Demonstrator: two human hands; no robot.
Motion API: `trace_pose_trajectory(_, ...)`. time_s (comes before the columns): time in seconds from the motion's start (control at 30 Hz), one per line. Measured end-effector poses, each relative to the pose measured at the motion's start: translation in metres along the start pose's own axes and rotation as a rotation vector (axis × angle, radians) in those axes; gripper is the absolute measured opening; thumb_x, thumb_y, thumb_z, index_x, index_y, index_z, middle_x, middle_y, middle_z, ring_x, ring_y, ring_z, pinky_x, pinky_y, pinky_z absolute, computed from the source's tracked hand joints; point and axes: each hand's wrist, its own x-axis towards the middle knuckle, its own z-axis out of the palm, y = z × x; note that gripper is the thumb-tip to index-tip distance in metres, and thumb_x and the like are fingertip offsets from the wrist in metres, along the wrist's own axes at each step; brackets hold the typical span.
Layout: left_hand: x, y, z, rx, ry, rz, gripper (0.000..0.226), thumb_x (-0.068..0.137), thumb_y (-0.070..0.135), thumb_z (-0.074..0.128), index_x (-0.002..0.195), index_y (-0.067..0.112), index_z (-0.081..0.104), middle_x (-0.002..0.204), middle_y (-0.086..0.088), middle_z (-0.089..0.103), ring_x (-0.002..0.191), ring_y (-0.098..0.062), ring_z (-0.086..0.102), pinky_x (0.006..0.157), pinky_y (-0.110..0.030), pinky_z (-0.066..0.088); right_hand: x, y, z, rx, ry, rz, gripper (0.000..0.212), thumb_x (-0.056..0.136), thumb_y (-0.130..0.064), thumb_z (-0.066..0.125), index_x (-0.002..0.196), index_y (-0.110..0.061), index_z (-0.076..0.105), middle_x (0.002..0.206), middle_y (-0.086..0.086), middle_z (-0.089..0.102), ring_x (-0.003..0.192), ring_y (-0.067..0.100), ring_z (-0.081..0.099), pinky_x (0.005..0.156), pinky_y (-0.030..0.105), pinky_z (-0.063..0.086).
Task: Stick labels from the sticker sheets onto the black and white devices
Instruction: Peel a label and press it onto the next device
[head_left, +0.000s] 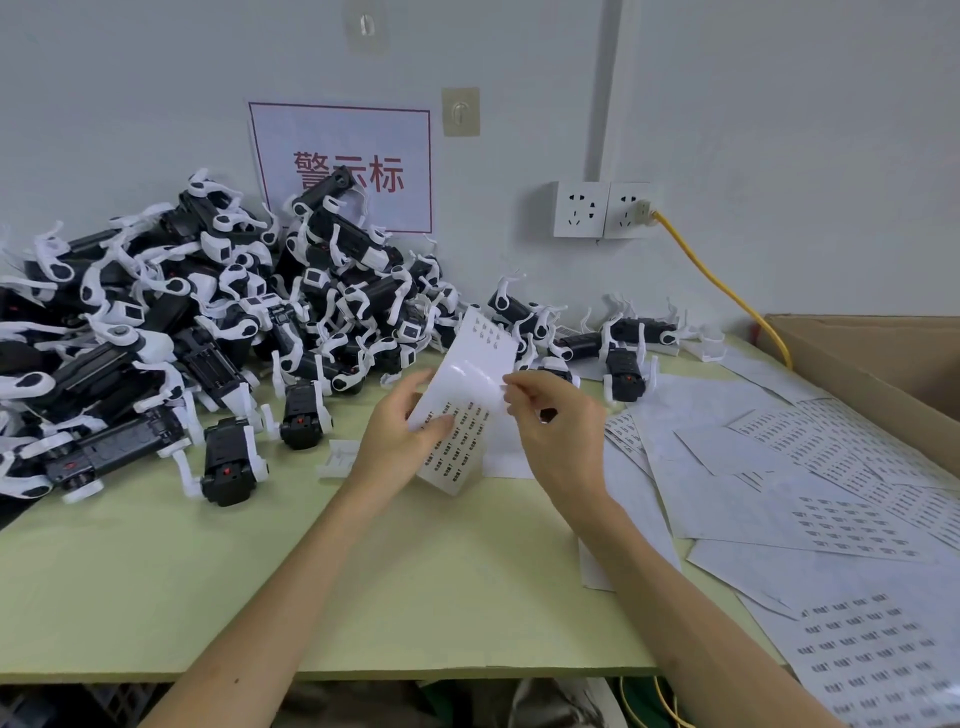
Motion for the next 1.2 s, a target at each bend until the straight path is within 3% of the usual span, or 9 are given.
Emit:
trace_pose_trajectory(0.07, 0.0, -0.004, -0.002, 0.345, 0.182, 0.014, 0.07, 0.086, 0.012, 0.08, 0.146, 0.021, 0.046, 0.131, 0.003, 0.056, 0.122, -0.016, 0.051, 0.101, -0.036, 0.044, 0.0, 0.001, 0.0, 0.016, -0.004, 0.014, 0.018, 0.093, -0.003, 0.07, 0.104, -0.014, 0.079, 0.089, -0.012, 0.075, 0.082, 0.003, 0.068, 0.074, 0.007, 0.045)
trace_pose_trajectory(0.13, -0.003, -0.005, -0.005, 0.492, 0.337, 0.148, 0.06, 0.084, 0.012, 0.08, 0.137, 0.018, 0.055, 0.128, 0.001, 0.053, 0.116, -0.017, 0.049, 0.101, -0.037, 0.042, -0.001, 0.0, 0.001, -0.005, -0.011, -0.007, 0.021, 0.092, -0.004, 0.07, 0.107, -0.017, 0.078, 0.089, -0.018, 0.073, 0.084, 0.0, 0.066, 0.076, 0.006, 0.044)
trace_pose_trajectory(0.2, -0.003, -0.001, -0.007, 0.335, 0.281, 0.22, 0.03, 0.088, 0.009, 0.073, 0.114, 0.025, 0.07, 0.114, 0.01, 0.06, 0.098, -0.009, 0.057, 0.088, -0.029, 0.047, -0.003, -0.001, 0.003, -0.025, -0.042, -0.041, 0.029, 0.091, -0.002, 0.071, 0.113, -0.021, 0.076, 0.09, -0.026, 0.069, 0.085, -0.004, 0.065, 0.078, 0.006, 0.044)
trace_pose_trajectory(0.27, -0.004, 0.006, -0.004, 0.105, 0.041, 0.127, 0.022, 0.094, 0.009, 0.067, 0.098, 0.029, 0.076, 0.097, 0.011, 0.072, 0.082, -0.005, 0.064, 0.076, -0.024, 0.048, -0.006, -0.003, 0.003, -0.023, -0.096, -0.073, 0.04, 0.089, 0.0, 0.07, 0.12, -0.025, 0.072, 0.094, -0.029, 0.069, 0.088, -0.003, 0.066, 0.08, 0.009, 0.047)
trace_pose_trajectory(0.37, -0.007, 0.011, 0.003, -0.066, -0.148, 0.033, 0.018, 0.094, 0.019, 0.065, 0.1, 0.031, 0.077, 0.089, 0.008, 0.077, 0.074, -0.006, 0.066, 0.073, -0.024, 0.048, -0.007, -0.004, 0.003, -0.01, -0.158, -0.105, 0.046, 0.088, 0.0, 0.068, 0.125, -0.029, 0.069, 0.098, -0.032, 0.068, 0.091, 0.001, 0.069, 0.083, 0.017, 0.051)
trace_pose_trajectory(0.6, -0.009, 0.011, 0.007, -0.196, -0.101, -0.018, 0.023, 0.1, 0.023, 0.065, 0.09, 0.037, 0.081, 0.086, 0.004, 0.076, 0.069, -0.006, 0.063, 0.065, -0.018, 0.05, -0.009, -0.003, 0.004, -0.043, -0.166, -0.115, 0.036, 0.091, -0.008, 0.071, 0.122, -0.026, 0.072, 0.095, -0.033, 0.068, 0.09, -0.007, 0.066, 0.082, 0.008, 0.045)
trace_pose_trajectory(0.8, -0.009, 0.009, 0.008, -0.195, -0.056, -0.035, 0.017, 0.096, 0.026, 0.071, 0.082, 0.03, 0.078, 0.073, 0.003, 0.069, 0.063, -0.011, 0.059, 0.058, -0.019, 0.046, -0.009, -0.001, 0.006, -0.059, -0.202, -0.104, 0.03, 0.092, -0.013, 0.071, 0.118, -0.027, 0.074, 0.101, -0.018, 0.076, 0.09, -0.005, 0.067, 0.079, 0.007, 0.043)
trace_pose_trajectory(1.03, -0.008, 0.007, 0.009, -0.132, -0.045, 0.062, 0.01, 0.096, 0.011, 0.069, 0.089, 0.014, 0.074, 0.067, 0.01, 0.068, 0.058, -0.003, 0.059, 0.056, -0.013, 0.044, -0.008, 0.001, 0.006, -0.1, -0.157, -0.083, 0.02, 0.094, -0.012, 0.07, 0.11, -0.021, 0.077, 0.098, -0.033, 0.065, 0.081, -0.013, 0.063, 0.074, 0.005, 0.044)
trace_pose_trajectory(1.2, -0.007, 0.005, 0.011, -0.112, -0.039, 0.042, 0.007, 0.097, 0.017, 0.07, 0.091, 0.018, 0.073, 0.066, 0.005, 0.066, 0.056, -0.007, 0.058, 0.054, -0.015, 0.044, -0.009, 0.0, 0.006, -0.1, -0.195, -0.088, 0.02, 0.094, -0.014, 0.07, 0.11, -0.023, 0.076, 0.096, -0.034, 0.065, 0.082, -0.011, 0.063, 0.074, 0.008, 0.045)
